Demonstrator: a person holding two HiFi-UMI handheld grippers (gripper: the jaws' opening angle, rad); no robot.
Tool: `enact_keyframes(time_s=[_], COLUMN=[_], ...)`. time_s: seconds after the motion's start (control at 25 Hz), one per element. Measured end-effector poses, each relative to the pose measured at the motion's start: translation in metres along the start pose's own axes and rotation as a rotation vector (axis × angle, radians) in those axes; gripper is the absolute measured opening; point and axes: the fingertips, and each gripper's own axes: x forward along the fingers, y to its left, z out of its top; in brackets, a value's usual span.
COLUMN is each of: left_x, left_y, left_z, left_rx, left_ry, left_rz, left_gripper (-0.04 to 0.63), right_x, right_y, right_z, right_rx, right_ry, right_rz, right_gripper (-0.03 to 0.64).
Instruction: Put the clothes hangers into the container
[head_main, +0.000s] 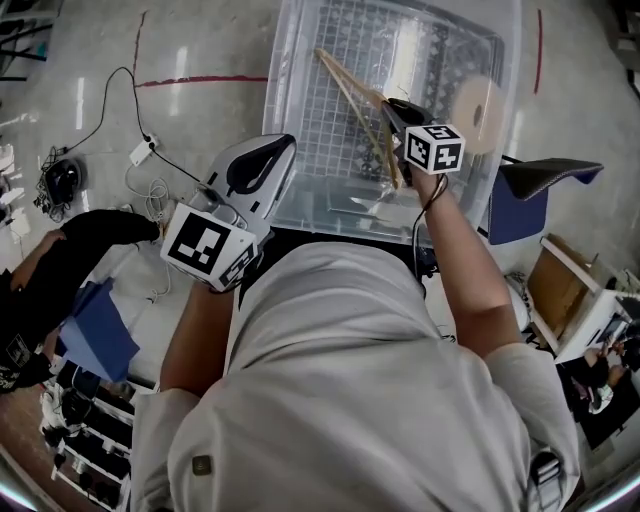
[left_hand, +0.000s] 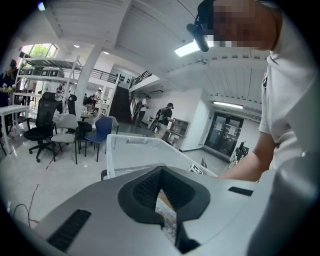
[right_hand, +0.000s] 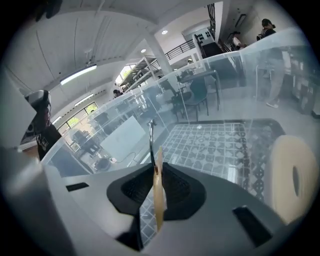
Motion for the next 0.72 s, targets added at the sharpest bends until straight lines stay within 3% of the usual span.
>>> enact_keyframes(time_s=[0.2,0.44,0.72], left_x=[0.001,0.006,0.013], left_y=[0.000,-0.002,-0.004], left_z=[-0.003,-0.009,-0.008], left_rx=[-0.013,-0.024,-0.023], left_ry=[0.002,0.007,0.026], left_rz=[0.004,0.004,0.007], left_gripper=[0.017,0.017,0.017], right_x=[0.006,0.014,0.028], right_y=[-0.012,-0.050,-0.095], right_z=[-0.003,-0.009,-0.017], right_rx=[0.023,0.046,0.103], right_ry=[-0.005,0.017,0.036], right_rz=[-0.019,-0.117,-0.195], right_gripper=[0.066,0.089,0.158])
